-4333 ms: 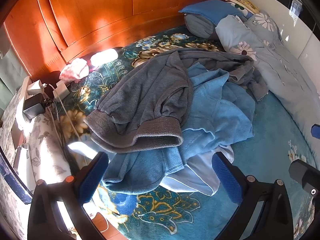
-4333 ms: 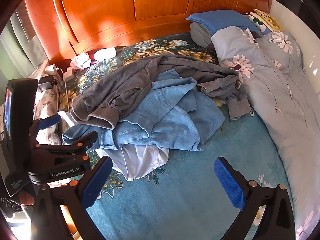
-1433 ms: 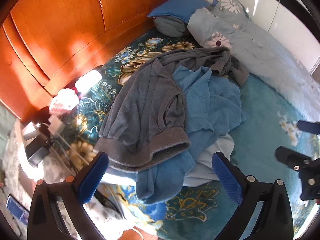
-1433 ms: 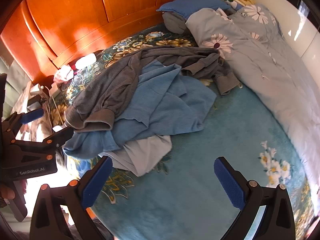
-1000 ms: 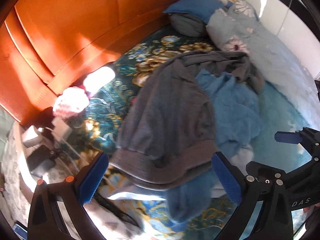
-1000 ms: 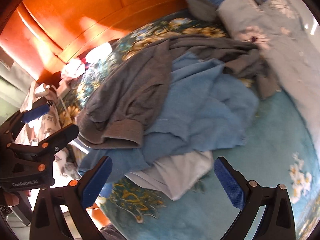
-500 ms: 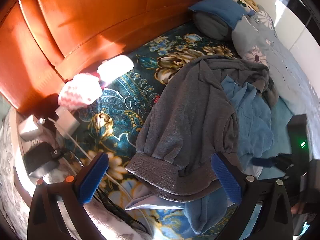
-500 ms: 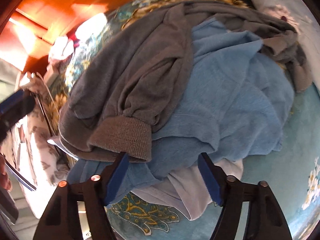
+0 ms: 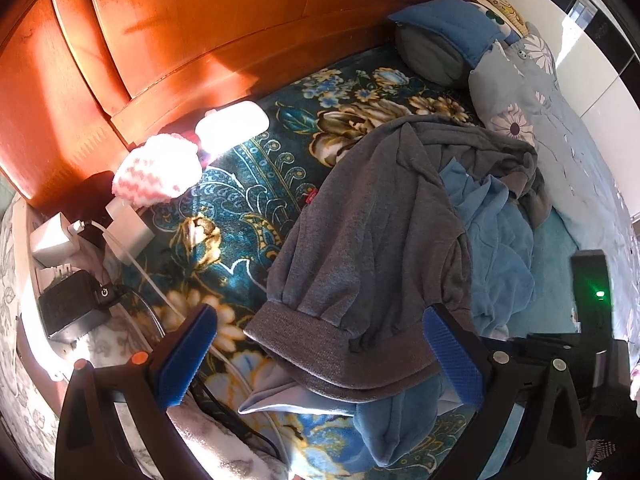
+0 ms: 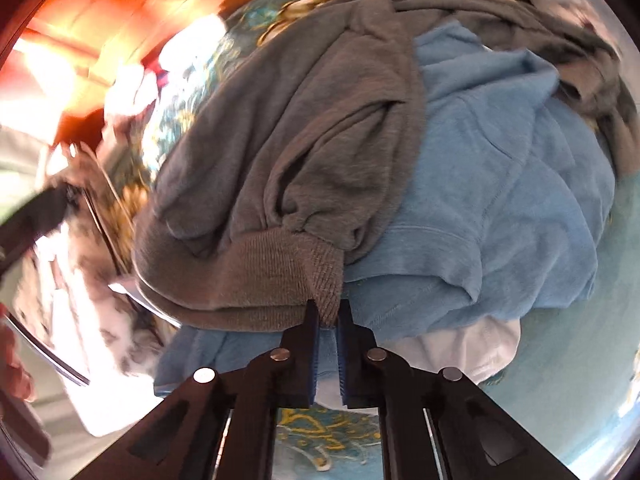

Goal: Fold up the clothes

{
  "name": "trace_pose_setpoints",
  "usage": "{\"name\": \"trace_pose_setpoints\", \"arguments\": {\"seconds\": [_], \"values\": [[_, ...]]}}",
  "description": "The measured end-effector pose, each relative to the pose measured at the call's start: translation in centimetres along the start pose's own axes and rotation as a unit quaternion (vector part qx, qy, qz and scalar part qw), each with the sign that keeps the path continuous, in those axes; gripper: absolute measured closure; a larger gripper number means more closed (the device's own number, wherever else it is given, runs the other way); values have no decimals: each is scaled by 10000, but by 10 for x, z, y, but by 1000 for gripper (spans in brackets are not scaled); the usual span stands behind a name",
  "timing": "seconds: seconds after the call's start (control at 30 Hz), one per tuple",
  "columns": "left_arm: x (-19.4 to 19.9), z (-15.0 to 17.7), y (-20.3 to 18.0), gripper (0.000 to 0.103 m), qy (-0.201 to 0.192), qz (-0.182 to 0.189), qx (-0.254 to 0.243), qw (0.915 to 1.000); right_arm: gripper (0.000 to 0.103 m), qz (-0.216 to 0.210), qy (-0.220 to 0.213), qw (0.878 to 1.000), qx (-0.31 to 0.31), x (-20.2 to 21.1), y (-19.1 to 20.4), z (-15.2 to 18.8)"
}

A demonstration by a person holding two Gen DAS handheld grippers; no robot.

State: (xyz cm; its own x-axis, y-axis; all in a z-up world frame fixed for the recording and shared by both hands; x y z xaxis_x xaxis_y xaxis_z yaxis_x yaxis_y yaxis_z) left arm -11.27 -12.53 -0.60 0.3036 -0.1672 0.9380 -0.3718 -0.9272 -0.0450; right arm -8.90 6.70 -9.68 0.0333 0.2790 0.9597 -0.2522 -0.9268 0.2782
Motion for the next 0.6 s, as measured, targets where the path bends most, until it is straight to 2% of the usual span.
{"name": "trace_pose_setpoints", "arguments": {"seconds": [0.13, 0.27, 0.37, 0.47, 0.6], "values": [[6, -6, -3, 1, -71, 69, -18, 9999, 96, -108, -160, 9996, -227, 22, -14, 8], [13, -12, -8, 0, -143, 124, -45, 9998, 98, -292, -522, 9961, -642, 64, -33, 13], [19, -17, -13, 0, -193, 205, -32, 9996, 103, -513, -938, 9886, -1056, 105, -54, 19], [27, -20, -22, 0, -278, 234, -110, 9993, 103, -515, -1372, 9807, -1291, 142, -73, 23], [32, -21, -35, 0, -321, 263, -197, 9989, 103, -318, -1576, 9759, -1477, 169, -104, 31]]}}
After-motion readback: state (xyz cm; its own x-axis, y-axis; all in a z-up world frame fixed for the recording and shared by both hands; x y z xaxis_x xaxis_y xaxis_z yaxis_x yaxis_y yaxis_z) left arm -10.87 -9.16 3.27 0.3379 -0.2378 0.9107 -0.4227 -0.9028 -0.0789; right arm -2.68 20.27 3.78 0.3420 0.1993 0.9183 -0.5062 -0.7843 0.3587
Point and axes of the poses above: each gripper's, at about its wrist camera, not at the fingertips, and x roughly against the way its jaws point, y to its left, z to its underside, the point moved 1 cm from there along -x, roughly the way its jaws point, and after that the axes turned 14 degrees about -x, right-handed, at the moved point
